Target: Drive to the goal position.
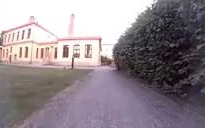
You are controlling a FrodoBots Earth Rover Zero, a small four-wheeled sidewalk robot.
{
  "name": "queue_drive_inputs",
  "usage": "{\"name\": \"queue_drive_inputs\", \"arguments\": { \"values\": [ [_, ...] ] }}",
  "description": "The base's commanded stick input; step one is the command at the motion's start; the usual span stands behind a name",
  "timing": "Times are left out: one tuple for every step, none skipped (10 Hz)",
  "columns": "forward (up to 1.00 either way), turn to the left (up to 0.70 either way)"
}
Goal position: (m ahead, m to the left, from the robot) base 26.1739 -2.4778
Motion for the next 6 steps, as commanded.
{"name": "queue_drive_inputs", "arguments": {
  "values": [
    [0.5,-0.01],
    [0.5,-0.01],
    [0.5,-0.01],
    [0.5,-0.01],
    [0.5,-0.01],
    [0.5,-0.01]
  ]
}}
